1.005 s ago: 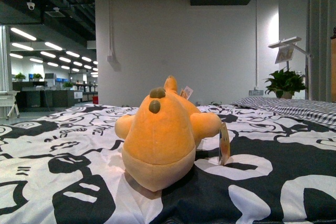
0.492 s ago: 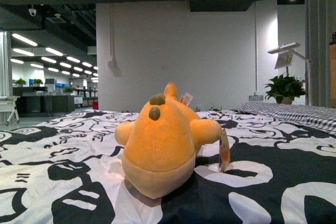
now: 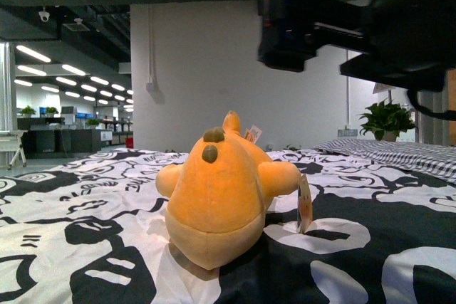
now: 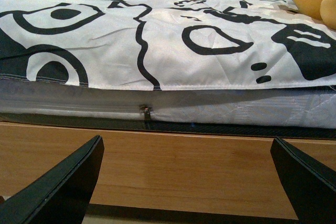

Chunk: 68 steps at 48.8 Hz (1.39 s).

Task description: Put away toys

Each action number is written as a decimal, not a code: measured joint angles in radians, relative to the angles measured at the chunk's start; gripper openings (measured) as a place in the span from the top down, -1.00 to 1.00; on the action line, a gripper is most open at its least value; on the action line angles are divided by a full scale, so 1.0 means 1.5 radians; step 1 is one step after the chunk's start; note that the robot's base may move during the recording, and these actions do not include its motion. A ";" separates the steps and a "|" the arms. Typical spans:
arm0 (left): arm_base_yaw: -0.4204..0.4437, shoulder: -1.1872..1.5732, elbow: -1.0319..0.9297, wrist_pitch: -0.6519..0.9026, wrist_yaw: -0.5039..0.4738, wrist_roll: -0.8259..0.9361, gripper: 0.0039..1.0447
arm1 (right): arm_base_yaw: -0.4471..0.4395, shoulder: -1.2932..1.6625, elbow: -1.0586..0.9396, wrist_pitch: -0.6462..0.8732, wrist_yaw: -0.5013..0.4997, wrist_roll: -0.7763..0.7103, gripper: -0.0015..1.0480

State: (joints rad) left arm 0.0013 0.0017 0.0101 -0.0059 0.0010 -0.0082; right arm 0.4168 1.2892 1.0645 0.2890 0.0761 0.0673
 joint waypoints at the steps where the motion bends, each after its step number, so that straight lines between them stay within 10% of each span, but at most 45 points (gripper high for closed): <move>1: 0.000 0.000 0.000 0.000 0.000 0.000 -0.89 | 0.008 0.008 0.008 -0.002 0.006 -0.003 -0.99; 33: 0.000 0.000 0.000 0.000 0.000 0.000 -0.89 | 0.148 0.195 0.152 -0.020 0.136 -0.031 -0.99; 68: 0.000 0.000 0.000 0.000 0.000 0.000 -0.89 | 0.101 0.266 0.146 0.035 0.233 -0.068 -0.99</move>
State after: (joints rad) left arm 0.0013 0.0017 0.0101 -0.0059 0.0010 -0.0078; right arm 0.5682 1.6878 1.2835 0.3420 0.4259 -0.0353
